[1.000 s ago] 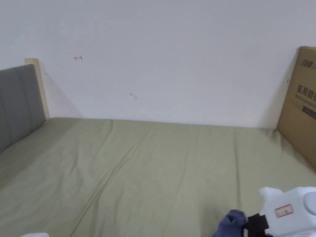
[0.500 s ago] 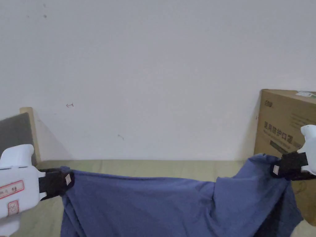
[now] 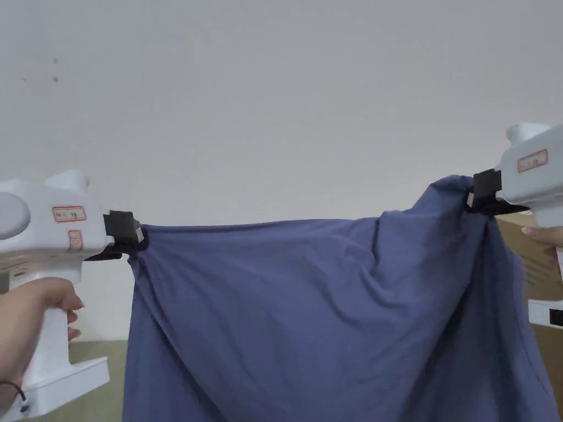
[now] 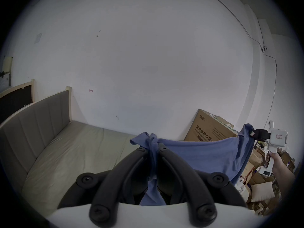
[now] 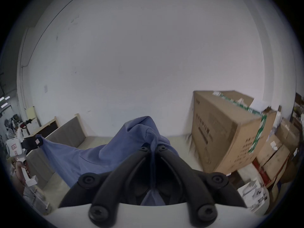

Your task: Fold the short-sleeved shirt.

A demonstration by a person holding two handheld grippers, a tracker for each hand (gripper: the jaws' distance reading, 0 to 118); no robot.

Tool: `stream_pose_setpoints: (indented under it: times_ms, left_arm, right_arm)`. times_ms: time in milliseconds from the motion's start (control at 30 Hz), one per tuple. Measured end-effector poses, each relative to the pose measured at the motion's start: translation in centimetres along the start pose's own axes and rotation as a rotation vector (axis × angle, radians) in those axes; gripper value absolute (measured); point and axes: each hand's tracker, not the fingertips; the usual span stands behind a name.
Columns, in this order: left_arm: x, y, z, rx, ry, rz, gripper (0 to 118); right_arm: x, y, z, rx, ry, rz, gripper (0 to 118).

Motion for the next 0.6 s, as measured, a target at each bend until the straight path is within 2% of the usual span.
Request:
stream_pose_setpoints:
  times_ms: [200,333,400,467,533,600]
  left_arm:
    - [0.7,0.7,-6.6,0.062,0.027,-0.029,7]
    - [0.5,-1.3,-9.8,0.104,0.061,-0.014,7]
    - [0.1,-3.3,-10.9,0.099,0.080,-0.026,7]
    - [-0.7,-6.4,-11.8,0.034,0.110,-0.039,7]
    - [-2.1,-10.3,-12.3,-0.058,0.111,0.002,7]
    - [-3.7,-15.3,-12.1,-0.149,0.125,0.047,7]
  right_arm:
    - [0.3,2.0,-5.1,0.083,-0.073,0.049,3]
    - [-0.1,0.2,-7.9,0.125,-0.122,0.144,3]
    - [-0.3,-2.2,-9.4,0.129,-0.144,0.171,3]
    - [-0.3,-6.2,-10.7,0.106,-0.143,0.163,3]
    - [-0.1,-11.4,-11.8,0.032,-0.093,0.158,3]
    - [0.6,-18.2,-12.8,-0.114,-0.070,0.120,3]
